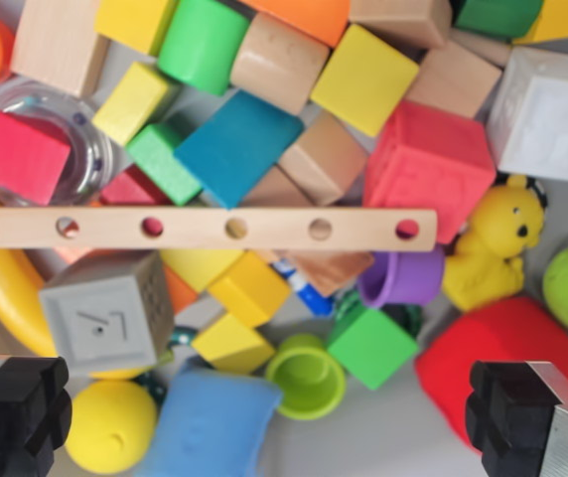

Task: Pick an object from the bin

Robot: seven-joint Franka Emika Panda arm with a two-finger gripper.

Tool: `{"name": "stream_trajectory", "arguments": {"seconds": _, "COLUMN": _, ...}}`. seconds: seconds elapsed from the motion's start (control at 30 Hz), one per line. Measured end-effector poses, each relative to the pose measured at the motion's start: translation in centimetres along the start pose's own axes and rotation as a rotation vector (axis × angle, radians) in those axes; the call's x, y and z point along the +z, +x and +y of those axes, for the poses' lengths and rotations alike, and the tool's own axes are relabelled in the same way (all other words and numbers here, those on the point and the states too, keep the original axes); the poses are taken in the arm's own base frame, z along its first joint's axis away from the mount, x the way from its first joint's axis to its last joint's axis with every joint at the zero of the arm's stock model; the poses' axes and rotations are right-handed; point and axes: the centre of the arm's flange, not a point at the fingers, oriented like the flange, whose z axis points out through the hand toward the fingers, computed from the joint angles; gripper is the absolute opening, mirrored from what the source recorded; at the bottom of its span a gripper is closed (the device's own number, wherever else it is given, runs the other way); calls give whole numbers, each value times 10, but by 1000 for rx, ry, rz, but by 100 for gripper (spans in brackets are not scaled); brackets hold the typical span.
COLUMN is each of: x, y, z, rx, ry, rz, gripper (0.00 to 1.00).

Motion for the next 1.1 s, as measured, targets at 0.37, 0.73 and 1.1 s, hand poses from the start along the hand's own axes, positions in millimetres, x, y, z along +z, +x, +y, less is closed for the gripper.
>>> {"name": "stream_trajectory", "arguments": {"seconds": 0.37, "x": 18, "y": -32, "z": 22, "rx": 87, "ry": -4, "rz": 2, "gripper": 100}}
{"name": "stream_trajectory", "arguments": {"seconds": 0.73, "x": 37, "y": -66, "z": 44, "rx": 181, "ry": -9, "rz": 1, "gripper": 100}}
{"name": "stream_trajectory", "arguments": {"seconds": 1.1, "x": 56, "y": -100, "z": 66, "rx": 271, "ry": -14, "rz": 1, "gripper": 100}}
